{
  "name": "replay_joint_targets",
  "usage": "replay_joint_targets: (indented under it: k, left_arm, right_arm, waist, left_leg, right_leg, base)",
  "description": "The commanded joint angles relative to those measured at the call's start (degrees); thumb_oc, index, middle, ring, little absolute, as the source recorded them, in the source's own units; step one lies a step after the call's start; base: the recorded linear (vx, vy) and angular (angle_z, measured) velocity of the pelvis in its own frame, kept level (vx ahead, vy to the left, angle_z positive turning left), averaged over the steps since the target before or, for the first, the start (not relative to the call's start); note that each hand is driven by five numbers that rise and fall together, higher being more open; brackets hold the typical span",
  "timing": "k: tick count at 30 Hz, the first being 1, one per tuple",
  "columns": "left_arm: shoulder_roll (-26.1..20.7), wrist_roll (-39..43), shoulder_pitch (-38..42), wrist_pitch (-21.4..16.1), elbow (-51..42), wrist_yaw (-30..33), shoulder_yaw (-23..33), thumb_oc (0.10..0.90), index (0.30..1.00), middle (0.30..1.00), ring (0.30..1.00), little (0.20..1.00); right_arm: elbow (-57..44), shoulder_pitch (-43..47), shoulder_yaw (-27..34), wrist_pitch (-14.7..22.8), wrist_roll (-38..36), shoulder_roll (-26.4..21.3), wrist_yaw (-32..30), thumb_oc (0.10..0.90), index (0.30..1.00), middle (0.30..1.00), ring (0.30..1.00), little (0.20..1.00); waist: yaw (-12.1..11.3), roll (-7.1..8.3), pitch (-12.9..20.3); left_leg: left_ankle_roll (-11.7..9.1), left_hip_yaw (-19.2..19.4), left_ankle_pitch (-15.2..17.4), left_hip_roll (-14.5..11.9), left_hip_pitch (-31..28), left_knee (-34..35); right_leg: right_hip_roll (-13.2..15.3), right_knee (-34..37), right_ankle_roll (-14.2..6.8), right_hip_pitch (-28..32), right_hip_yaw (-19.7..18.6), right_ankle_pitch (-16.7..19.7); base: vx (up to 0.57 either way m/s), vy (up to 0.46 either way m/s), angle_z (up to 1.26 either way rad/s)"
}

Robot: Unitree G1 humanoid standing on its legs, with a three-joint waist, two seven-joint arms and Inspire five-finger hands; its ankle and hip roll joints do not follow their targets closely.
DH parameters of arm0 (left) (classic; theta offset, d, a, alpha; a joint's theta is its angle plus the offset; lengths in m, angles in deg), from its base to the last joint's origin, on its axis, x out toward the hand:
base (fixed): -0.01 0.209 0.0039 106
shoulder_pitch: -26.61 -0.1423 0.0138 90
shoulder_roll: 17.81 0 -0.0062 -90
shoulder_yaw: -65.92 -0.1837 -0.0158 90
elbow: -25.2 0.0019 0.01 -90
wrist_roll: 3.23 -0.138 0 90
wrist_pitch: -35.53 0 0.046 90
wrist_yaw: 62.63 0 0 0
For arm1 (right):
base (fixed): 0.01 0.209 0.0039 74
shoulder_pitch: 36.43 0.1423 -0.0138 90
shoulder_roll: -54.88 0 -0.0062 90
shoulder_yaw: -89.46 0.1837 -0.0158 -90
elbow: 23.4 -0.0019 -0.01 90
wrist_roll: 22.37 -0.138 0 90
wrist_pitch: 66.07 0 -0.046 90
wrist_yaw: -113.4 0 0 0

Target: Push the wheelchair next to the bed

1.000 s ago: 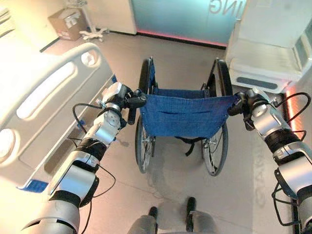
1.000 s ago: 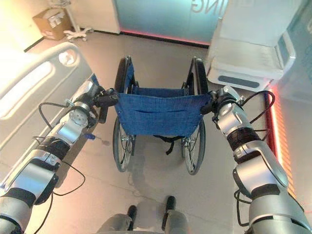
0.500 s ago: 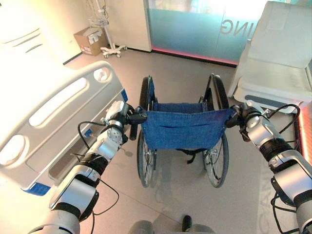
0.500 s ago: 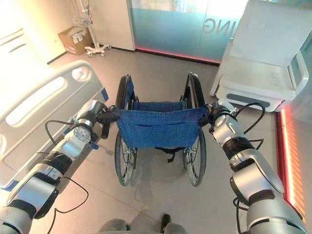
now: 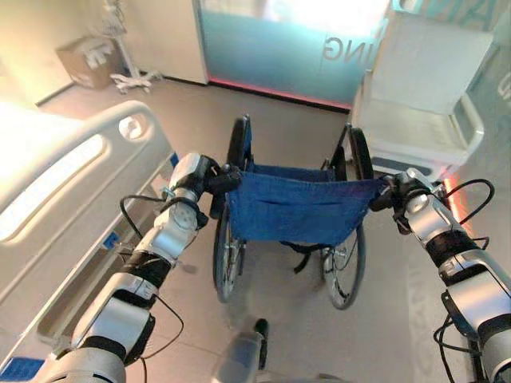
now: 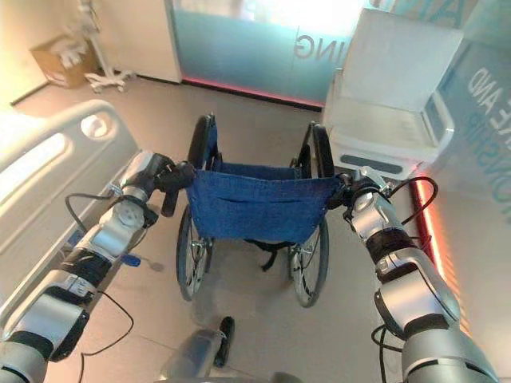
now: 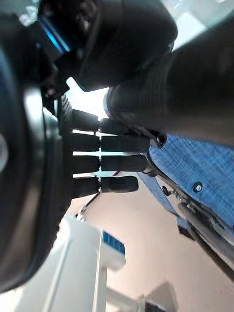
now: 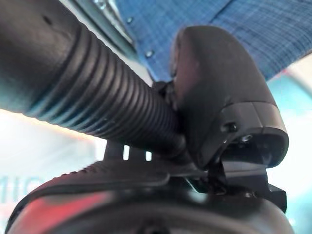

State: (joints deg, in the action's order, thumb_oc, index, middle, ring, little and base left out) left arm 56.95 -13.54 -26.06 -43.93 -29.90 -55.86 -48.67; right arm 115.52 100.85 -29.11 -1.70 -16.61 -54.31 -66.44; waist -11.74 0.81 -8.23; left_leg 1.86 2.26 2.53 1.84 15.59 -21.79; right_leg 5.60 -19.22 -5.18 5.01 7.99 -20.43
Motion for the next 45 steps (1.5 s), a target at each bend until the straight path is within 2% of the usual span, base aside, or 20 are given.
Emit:
replay_joint_targets:
  k: [1, 5, 9, 11, 13, 14, 15, 20, 23, 25, 28, 30, 31, 32, 33, 34, 37, 40, 42, 45]
  left_arm:
    - [-3.2, -5.8, -6.2, 2.9, 5.9, -1.6, -5.9, 0.400, 0.300, 0.300, 0.300, 0.300]
    - [-3.3, -6.9, -6.2, 2.5, 6.8, -1.0, -6.7, 0.400, 0.300, 0.300, 0.300, 0.300]
    - [-2.3, -7.1, -7.1, 2.3, 7.7, 0.4, -6.7, 0.400, 0.300, 0.300, 0.300, 0.300]
    - [-1.4, -7.4, -7.4, 2.0, 8.2, 1.2, -6.5, 0.400, 0.300, 0.300, 0.300, 0.300]
    - [-1.2, -8.1, -7.1, 2.1, 7.8, 0.6, -6.3, 0.400, 0.300, 0.300, 0.300, 0.300]
    - [-1.4, -8.0, -6.9, 2.0, 7.7, 0.4, -6.3, 0.400, 0.300, 0.300, 0.300, 0.300]
    - [-1.7, -8.0, -6.2, 1.8, 7.6, -0.4, -6.2, 0.400, 0.300, 0.300, 0.300, 0.300]
    - [-1.5, -8.5, -5.0, 0.4, 8.4, -2.4, -6.9, 0.400, 0.300, 0.300, 0.300, 0.300]
    - [-0.4, -8.9, -5.1, 0.0, 9.0, -3.3, -7.1, 0.400, 0.300, 0.300, 0.300, 0.300]
    - [0.0, -8.5, -5.2, -0.3, 9.4, -3.6, -6.6, 0.400, 0.300, 0.300, 0.300, 0.300]
    - [0.8, -4.9, -5.0, 0.1, 9.7, -2.9, -6.1, 0.400, 0.300, 0.300, 0.300, 0.300]
    - [1.1, -3.1, -5.2, 1.1, 9.3, -2.9, -5.9, 0.400, 0.300, 0.300, 0.300, 0.300]
    - [1.6, -2.7, -5.5, 2.5, 9.1, -2.7, -5.7, 0.400, 0.300, 0.300, 0.300, 0.300]
    - [1.9, -3.1, -5.7, 2.6, 8.9, -2.9, -5.6, 0.400, 0.300, 0.300, 0.300, 0.300]
    - [2.0, -3.3, -5.9, 2.7, 8.8, -2.9, -5.6, 0.400, 0.300, 0.300, 0.300, 0.300]
    - [2.3, -3.8, -6.0, 2.5, 8.8, -3.0, -5.5, 0.400, 0.300, 0.300, 0.300, 0.300]
    - [3.0, -4.9, -6.5, 1.8, 8.6, -2.9, -5.8, 0.400, 0.300, 0.300, 0.300, 0.300]
    - [3.5, -6.2, -7.2, 0.8, 8.6, -2.8, -6.1, 0.400, 0.300, 0.300, 0.300, 0.300]
    - [4.1, -7.2, -7.5, 0.8, 8.3, -2.7, -5.9, 0.400, 0.300, 0.300, 0.300, 0.300]
    - [4.3, -8.0, -7.6, 1.2, 7.3, -2.9, -5.9, 0.400, 0.300, 0.300, 0.300, 0.300]
  right_arm:
    - [-5.7, -0.3, -5.5, 13.9, 1.0, 0.8, 3.4, 0.400, 0.300, 0.300, 0.300, 0.300]
    - [-4.9, 0.1, -6.1, 16.1, 0.8, 1.7, 3.4, 0.400, 0.300, 0.300, 0.300, 0.300]
    - [-4.5, -0.4, -7.0, 16.6, 1.5, 2.7, 3.0, 0.400, 0.300, 0.300, 0.300, 0.300]
    - [-4.4, 0.0, -7.6, 16.5, 1.6, 2.9, 2.8, 0.400, 0.300, 0.300, 0.300, 0.300]
    - [-5.7, 1.2, -7.9, 15.4, 1.3, 2.1, 3.2, 0.400, 0.300, 0.300, 0.300, 0.300]
    - [-6.1, 1.6, -8.0, 15.0, 1.2, 2.0, 3.3, 0.400, 0.300, 0.300, 0.300, 0.300]
    - [-7.4, 3.0, -8.5, 13.5, 0.6, 1.0, 3.8, 0.400, 0.300, 0.300, 0.300, 0.300]
    - [-9.1, 6.1, -9.2, 8.9, -1.0, -1.7, 6.3, 0.400, 0.300, 0.300, 0.300, 0.300]
    - [-9.2, 6.4, -9.3, 6.4, -1.0, -1.7, 7.6, 0.400, 0.300, 0.300, 0.300, 0.300]
    - [-9.7, 6.1, -9.0, 5.5, -0.1, -1.9, 8.7, 0.400, 0.300, 0.300, 0.300, 0.300]
    - [-8.8, 6.7, -9.1, 6.9, -0.3, -2.7, 9.5, 0.400, 0.300, 0.300, 0.300, 0.300]
    - [-9.3, 7.1, -9.2, 7.7, 0.6, -2.9, 10.7, 0.400, 0.300, 0.300, 0.300, 0.300]
    - [-9.8, 7.2, -9.2, 10.1, 1.4, -3.4, 11.4, 0.400, 0.300, 0.300, 0.300, 0.300]
    - [-9.9, 6.9, -9.0, 11.1, 1.8, -3.9, 11.6, 0.400, 0.300, 0.300, 0.300, 0.300]
    - [-10.0, 6.8, -9.0, 11.5, 2.0, -4.1, 11.6, 0.400, 0.300, 0.300, 0.300, 0.300]
    - [-10.3, 6.6, -9.0, 12.1, 2.2, -4.6, 11.7, 0.400, 0.300, 0.300, 0.300, 0.300]
    - [-11.3, 5.7, -9.1, 11.4, 2.0, -5.9, 11.7, 0.400, 0.300, 0.300, 0.300, 0.300]
    - [-11.5, 4.0, -8.3, 10.9, 1.2, -6.5, 11.0, 0.400, 0.300, 0.300, 0.300, 0.300]
    - [-10.9, 3.2, -7.8, 10.8, 2.0, -5.7, 10.8, 0.400, 0.300, 0.300, 0.300, 0.300]
    - [-9.0, 3.5, -7.7, 11.7, 3.5, -4.9, 10.5, 0.400, 0.300, 0.300, 0.300, 0.300]
  waist:
    - [-2.1, 3.21, -3.6]
    - [-2.8, 3.38, -2.2]
    - [-2.7, 3.40, -1.7]
    - [-1.8, 3.13, -2.1]
    - [0.5, 1.95, -3.2]
    - [1.1, 1.79, -3.7]
    - [3.1, 2.17, -4.8]
    - [5.8, 3.00, -5.3]
    - [6.9, 3.45, -4.2]
    - [7.7, 3.19, -3.8]
    - [8.8, 3.26, -2.8]
    - [9.0, 2.98, -3.0]
    - [9.1, 2.54, -3.6]
    - [9.4, 2.31, -3.4]
    - [9.6, 2.17, -3.3]
    - [9.7, 2.15, -3.1]
    - [9.9, 2.68, -2.9]
    - [9.8, 3.28, -2.8]
    - [8.2, 3.48, -3.9]
    - [6.4, 3.03, -5.8]
  left_leg:
    - [2.0, -1.5, -1.2, 3.5, 0.6, 7.4]
    - [3.0, -2.3, -0.4, 4.2, -0.5, 8.1]
    - [3.5, -1.7, 0.4, 4.4, -3.1, 9.2]
    - [3.7, -2.3, 1.0, 4.5, -5.5, 10.0]
    - [3.1, -4.8, 2.1, 4.1, -9.4, 10.9]
    - [3.1, -5.3, 2.7, 4.1, -10.1, 10.9]
    - [3.3, -6.8, 4.7, 5.0, -12.4, 11.1]
    - [2.7, -11.1, 8.9, 6.2, -16.1, 10.6]
    - [1.3, -13.5, 12.1, 4.5, -20.4, 10.6]
    - [0.1, -15.5, 14.2, 2.4, -23.6, 11.0]
    - [-1.3, -16.5, 14.7, 0.0, -24.9, 10.6]
    - [-2.6, -15.1, 13.5, -2.2, -25.2, 9.3]
    - [-4.5, -11.9, 7.3, -7.0, -25.3, 8.1]
    - [-4.9, -10.9, 4.4, -8.8, -25.6, 8.3]
    - [-5.1, -10.5, 2.7, -9.8, -25.6, 8.4]
    - [-5.7, -9.5, -1.2, -11.3, -25.0, 7.7]
    - [-5.7, -6.8, -5.0, -13.1, -23.2, 5.1]
    - [-5.3, -4.4, -7.0, -12.3, -20.5, 3.6]
    - [-4.3, -4.1, -4.5, -7.9, -16.9, 4.4]
    - [-4.1, -0.5, -3.6, -3.9, -10.6, 5.6]
  right_leg:
    - [2.3, -0.8, -1.7, 6.5, -0.4, 20.1]
    - [3.3, -5.2, -2.1, 6.0, -0.3, 25.1]
    - [4.1, -6.9, -2.6, 3.7, 1.3, 27.5]
    - [3.5, -5.1, -2.1, 0.7, 1.6, 25.6]
    - [2.7, 0.1, -0.9, -8.3, 1.1, 22.7]
    - [2.9, 0.3, -0.8, -9.8, 1.0, 22.1]
    - [3.5, 5.4, -1.3, -15.2, -0.3, 24.3]
    - [5.6, 16.0, -3.7, -18.4, -3.3, 30.3]
    - [7.2, 20.2, -4.7, -19.8, -4.8, 32.6]
    - [7.2, 19.3, -4.8, -20.7, -6.7, 33.2]
    - [5.3, 15.3, -4.3, -20.6, -9.0, 30.5]
    - [5.2, 11.7, -4.1, -21.0, -7.4, 28.7]
    - [5.3, 8.3, -2.8, -20.5, -3.4, 26.1]
    - [4.8, 7.5, -2.1, -20.0, -2.2, 25.1]
    - [4.4, 7.2, -1.7, -19.6, -1.5, 24.5]
    - [3.8, 7.3, -0.9, -18.5, 0.0, 23.4]
    - [2.6, 7.8, 1.0, -15.3, 2.5, 21.2]
    - [1.3, 8.6, 2.7, -11.8, 4.9, 19.5]
    - [-0.1, 10.4, 3.0, -8.1, 5.1, 19.0]
    - [-1.6, 13.0, 3.2, -3.7, 5.6, 18.2]
  base:
    - [0.34, 0.158, -0.16]
    - [0.33, 0.184, -0.34]
    - [0.27, 0.114, -0.21]
    - [0.28, 0.030, -0.25]
    - [0.33, -0.038, -0.26]
    - [0.41, -0.094, 0.01]
    - [0.32, -0.086, 0.14]
    - [0.41, -0.162, 0.87]
    - [0.58, -0.274, 1.07]
    - [0.54, -0.326, 0.54]
    - [0.48, -0.358, 0.43]
    - [0.50, -0.407, 0.75]
    - [0.48, -0.409, 0.46]
    - [0.49, -0.427, 0.30]
    - [0.34, -0.317, 0.48]
    - [0.31, -0.314, 0.60]
    - [0.31, -0.297, 0.59]
    - [0.35, -0.287, 0.80]
    - [0.33, -0.226, 0.41]
    - [0.25, -0.144, 0.18]
